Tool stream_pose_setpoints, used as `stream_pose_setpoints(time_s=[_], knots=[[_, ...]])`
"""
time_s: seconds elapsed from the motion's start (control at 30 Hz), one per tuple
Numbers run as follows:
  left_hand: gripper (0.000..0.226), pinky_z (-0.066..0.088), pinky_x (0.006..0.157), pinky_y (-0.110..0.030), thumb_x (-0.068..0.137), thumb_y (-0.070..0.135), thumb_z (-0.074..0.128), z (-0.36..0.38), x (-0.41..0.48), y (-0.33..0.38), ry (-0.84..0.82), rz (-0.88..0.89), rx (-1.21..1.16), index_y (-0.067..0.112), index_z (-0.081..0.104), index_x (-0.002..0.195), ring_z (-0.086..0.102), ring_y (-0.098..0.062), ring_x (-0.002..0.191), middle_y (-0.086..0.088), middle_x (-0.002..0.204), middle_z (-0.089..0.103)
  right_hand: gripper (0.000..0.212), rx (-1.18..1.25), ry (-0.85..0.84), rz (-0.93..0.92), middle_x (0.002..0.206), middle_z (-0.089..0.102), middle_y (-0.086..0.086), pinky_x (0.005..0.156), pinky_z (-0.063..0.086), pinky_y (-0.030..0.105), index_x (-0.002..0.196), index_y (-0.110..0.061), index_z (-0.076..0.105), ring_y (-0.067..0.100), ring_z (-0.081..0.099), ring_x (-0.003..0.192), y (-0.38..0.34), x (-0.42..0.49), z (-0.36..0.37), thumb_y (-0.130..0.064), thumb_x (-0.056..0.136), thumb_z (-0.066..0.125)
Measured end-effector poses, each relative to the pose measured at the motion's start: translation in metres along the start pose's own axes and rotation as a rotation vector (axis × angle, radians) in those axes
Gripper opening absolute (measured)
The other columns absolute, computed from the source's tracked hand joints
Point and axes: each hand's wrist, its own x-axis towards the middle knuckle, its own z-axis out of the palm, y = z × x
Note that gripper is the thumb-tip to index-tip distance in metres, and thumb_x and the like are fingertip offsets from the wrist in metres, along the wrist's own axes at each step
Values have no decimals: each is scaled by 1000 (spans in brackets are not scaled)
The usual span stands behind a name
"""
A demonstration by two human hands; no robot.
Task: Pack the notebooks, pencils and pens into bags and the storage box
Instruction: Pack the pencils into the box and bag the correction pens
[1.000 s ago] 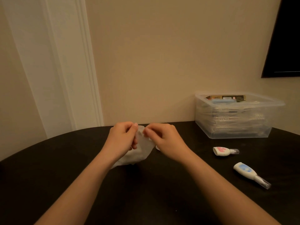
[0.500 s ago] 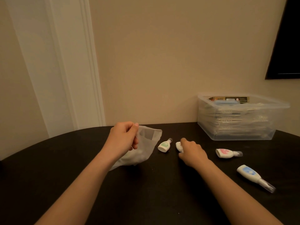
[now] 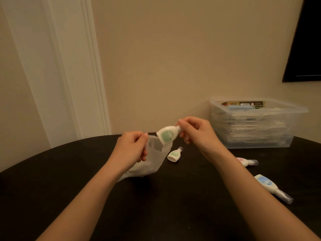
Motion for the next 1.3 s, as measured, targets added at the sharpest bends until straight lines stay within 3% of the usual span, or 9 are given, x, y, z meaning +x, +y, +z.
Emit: stream_pose_setpoints(time_s=[0.23, 0.33, 0.4, 0.57, 0.7, 0.83, 0.93, 1.1, 1.3], knots=[[38, 44, 50, -20, 98, 24, 42, -2, 1, 0, -8, 15, 1, 9, 55, 66, 53, -7, 45, 3, 49, 54, 20, -448, 0, -96, 73, 69, 1, 66, 57, 32, 89, -18, 72, 13, 66, 69, -2, -8, 34, -36, 87, 64], [38, 44, 47, -17, 99, 22, 43, -7, 3, 0, 31, 6, -32, 8, 53, 65, 53, -5, 43, 0, 50, 54, 34, -484, -160, -56, 63, 61, -5, 58, 48, 33, 87, -14, 73, 7, 55, 55, -1, -9, 49, -41, 94, 53], [39, 43, 45, -15, 99, 21, 43, -13, 4, 0, 88, -13, -62, 9, 52, 63, 52, -4, 41, -2, 52, 54, 42, -391, -206, -26, 79, 67, -4, 68, 48, 32, 96, -9, 73, 7, 61, 68, -5, -5, 54, -39, 98, 43], [37, 45, 53, -23, 99, 24, 41, -24, 9, -6, 155, -70, -109, 10, 54, 68, 56, -11, 51, -5, 60, 58, 24, -319, 82, 45, 75, 63, -2, 67, 47, 28, 95, -18, 68, 10, 55, 67, 19, 25, 43, -22, 98, 45], [36, 49, 54, -25, 100, 24, 39, -27, 14, -10, 196, -105, -148, 5, 56, 74, 66, -17, 58, -12, 69, 66, 30, -726, -33, 319, 121, 61, 4, 96, 48, 40, 124, -17, 59, 21, 57, 111, 80, 49, 28, -23, 96, 48], [33, 55, 59, -28, 100, 26, 39, -37, 17, -11, 231, -139, -211, 7, 57, 80, 69, -18, 63, -15, 79, 69, 54, -921, -131, 576, 145, 37, 11, 99, 46, 39, 144, -17, 36, 28, 48, 123, 105, 59, 29, -40, 96, 46], [33, 54, 58, -26, 100, 26, 39, -40, 16, -10, 201, -145, -216, 5, 57, 82, 69, -17, 62, -15, 81, 70, 50, -953, -179, 620, 140, 41, 13, 94, 46, 33, 137, -11, 45, 26, 51, 117, 103, 67, 31, -39, 95, 50], [33, 52, 59, -28, 100, 25, 40, -35, 14, -6, 137, -126, -172, 1, 58, 87, 67, -14, 58, -13, 78, 71, 5, -735, -113, 598, 111, 60, 9, 83, 54, 31, 95, -15, 61, 20, 59, 95, 106, 63, 30, -15, 91, 57], [31, 51, 58, -26, 100, 26, 39, -30, 10, 2, 68, -101, -117, 8, 60, 86, 67, -14, 59, -11, 76, 70, 12, -452, 68, 492, 87, 62, 4, 66, 52, 27, 80, -15, 60, 15, 59, 71, 87, 42, 17, -17, 92, 56]])
